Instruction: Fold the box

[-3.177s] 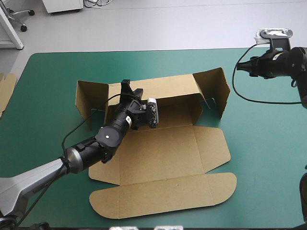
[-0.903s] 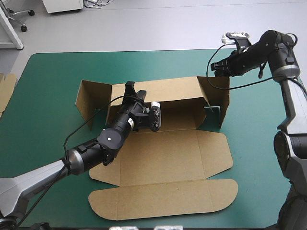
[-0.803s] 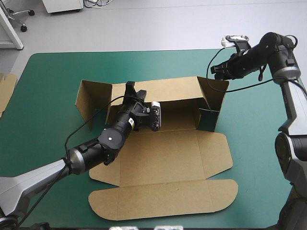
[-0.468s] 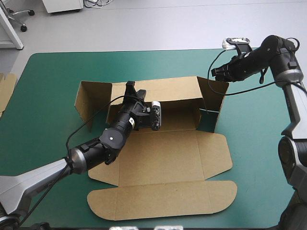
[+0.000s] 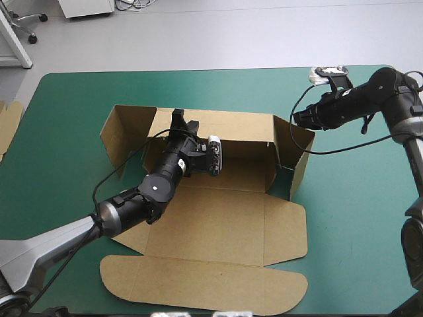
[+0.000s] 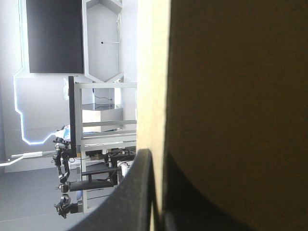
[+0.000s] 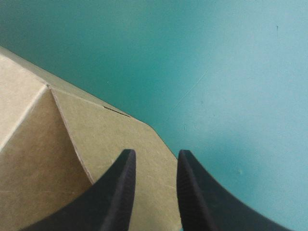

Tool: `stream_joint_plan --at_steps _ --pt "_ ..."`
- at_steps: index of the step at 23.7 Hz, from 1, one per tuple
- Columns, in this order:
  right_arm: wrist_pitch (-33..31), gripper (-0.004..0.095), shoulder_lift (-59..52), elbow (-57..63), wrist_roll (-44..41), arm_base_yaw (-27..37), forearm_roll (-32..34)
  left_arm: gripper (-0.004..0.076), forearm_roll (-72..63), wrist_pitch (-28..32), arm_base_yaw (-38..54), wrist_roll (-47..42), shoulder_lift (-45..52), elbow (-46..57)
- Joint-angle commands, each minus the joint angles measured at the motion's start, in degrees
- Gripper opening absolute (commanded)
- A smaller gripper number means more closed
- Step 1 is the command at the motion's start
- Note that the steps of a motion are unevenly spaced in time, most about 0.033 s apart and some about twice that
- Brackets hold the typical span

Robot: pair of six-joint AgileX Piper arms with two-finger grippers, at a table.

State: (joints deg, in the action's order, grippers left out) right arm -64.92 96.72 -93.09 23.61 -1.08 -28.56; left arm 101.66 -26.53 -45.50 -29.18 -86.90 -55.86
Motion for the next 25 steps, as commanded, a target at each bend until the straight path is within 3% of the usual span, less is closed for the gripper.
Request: stream_joint_plan --at_steps 1,6,15,21,25 --pt "-0.3 0.0282 -3.69 -0.5 0.96 0.13 -1.88 -0.0015 -0.65 -0.67 -0.01 -1.58 0.51 -1.34" --pt "-0.69 0.0282 -3.69 -0.5 0.01 0.58 2.0 -0.0015 -0.65 -1.86 -0.01 -1.58 -0.1 -1.34" --pt "-2.4 0.0282 -3.69 1.13 0.98 4.89 -3.8 -0.0015 -0.65 -2.97 -0.01 -1.58 -0.1 -1.34" --pt "3.21 0.0282 -6.0 15.14 6.37 4.67 -9.81 -0.0015 -0.65 -3.18 4.0 -1.58 -0.1 -1.34" --pt "5.99 0.0282 -11.64 22.31 14.95 4.67 -19.95 -0.0015 -0.65 -2.73 4.0 -1.58 -0.1 -1.34"
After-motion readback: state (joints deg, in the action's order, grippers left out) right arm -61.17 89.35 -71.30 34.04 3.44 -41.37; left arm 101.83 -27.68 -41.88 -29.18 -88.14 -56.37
